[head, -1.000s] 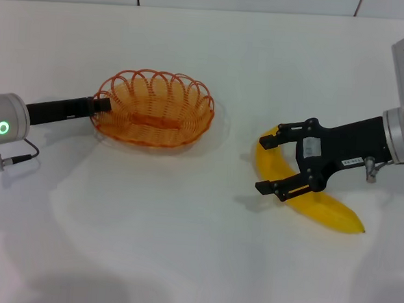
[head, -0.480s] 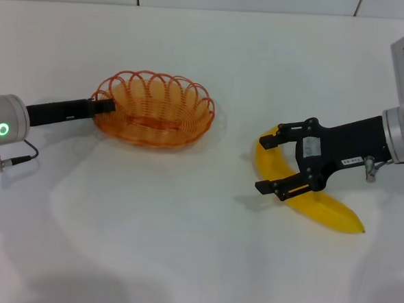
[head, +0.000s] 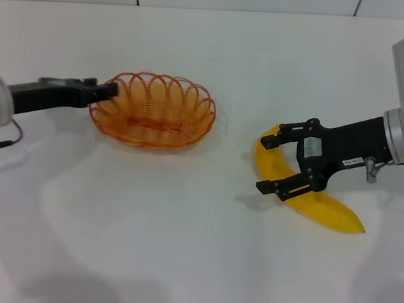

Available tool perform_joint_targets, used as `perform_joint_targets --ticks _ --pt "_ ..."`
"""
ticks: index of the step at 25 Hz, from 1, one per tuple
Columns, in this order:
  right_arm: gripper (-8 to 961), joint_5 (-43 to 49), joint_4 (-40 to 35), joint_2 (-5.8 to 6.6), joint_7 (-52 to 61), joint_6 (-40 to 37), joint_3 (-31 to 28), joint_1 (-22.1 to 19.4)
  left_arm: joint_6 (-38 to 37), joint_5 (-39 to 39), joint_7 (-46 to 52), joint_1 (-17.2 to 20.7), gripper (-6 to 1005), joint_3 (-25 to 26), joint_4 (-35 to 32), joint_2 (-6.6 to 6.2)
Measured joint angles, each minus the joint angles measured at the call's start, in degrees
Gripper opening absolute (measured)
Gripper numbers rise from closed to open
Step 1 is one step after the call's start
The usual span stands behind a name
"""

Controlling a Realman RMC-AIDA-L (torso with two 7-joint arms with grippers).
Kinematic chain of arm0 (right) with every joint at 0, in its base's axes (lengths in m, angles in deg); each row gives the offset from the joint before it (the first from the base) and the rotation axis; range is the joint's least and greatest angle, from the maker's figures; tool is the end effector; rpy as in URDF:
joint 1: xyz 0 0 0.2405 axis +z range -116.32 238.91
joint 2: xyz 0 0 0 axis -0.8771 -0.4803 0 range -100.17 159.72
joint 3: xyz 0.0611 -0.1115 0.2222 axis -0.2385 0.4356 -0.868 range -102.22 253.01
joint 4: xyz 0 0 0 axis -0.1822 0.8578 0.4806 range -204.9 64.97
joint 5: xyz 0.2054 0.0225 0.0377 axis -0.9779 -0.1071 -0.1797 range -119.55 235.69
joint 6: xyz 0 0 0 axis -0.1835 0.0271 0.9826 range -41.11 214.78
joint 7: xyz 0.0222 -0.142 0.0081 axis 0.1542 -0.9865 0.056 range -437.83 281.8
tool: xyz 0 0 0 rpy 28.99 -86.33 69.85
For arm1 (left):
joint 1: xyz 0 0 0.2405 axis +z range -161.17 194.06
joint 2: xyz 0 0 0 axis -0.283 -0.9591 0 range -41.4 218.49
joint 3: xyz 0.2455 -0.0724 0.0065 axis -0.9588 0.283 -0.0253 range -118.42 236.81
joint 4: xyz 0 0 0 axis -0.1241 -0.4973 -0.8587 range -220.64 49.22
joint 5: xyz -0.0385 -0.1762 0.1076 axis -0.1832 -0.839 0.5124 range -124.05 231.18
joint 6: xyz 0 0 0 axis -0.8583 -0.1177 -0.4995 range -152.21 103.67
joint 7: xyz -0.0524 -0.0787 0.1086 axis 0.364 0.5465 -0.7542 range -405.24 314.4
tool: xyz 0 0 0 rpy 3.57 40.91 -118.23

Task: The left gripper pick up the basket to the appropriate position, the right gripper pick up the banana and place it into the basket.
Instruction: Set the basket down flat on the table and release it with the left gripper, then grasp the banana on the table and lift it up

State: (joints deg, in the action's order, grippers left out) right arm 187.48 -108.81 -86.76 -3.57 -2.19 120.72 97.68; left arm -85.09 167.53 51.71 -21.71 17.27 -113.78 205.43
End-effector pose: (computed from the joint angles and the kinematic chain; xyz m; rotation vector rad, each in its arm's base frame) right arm 0.2596 0.3432 -0.0052 -2.9887 0.2978 0.2353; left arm -0.2769 0.3999 -0.0089 -2.3427 -1.0816 -0.5141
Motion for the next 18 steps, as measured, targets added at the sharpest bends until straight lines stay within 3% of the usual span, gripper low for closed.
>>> perform_joint_targets --ticks 6,18 --pt "894 -0.99 0.00 -0.05 0.30 -0.16 -0.03 -0.21 -6.81 -1.72 -5.94 4.86 562 0.01 -7.54 -0.18" --pt "894 -7.36 -1.35 -0.12 3.27 2.55 -0.43 -2.77 -16.70 -6.00 -27.91 13.04 565 0.18 -9.41 -0.33"
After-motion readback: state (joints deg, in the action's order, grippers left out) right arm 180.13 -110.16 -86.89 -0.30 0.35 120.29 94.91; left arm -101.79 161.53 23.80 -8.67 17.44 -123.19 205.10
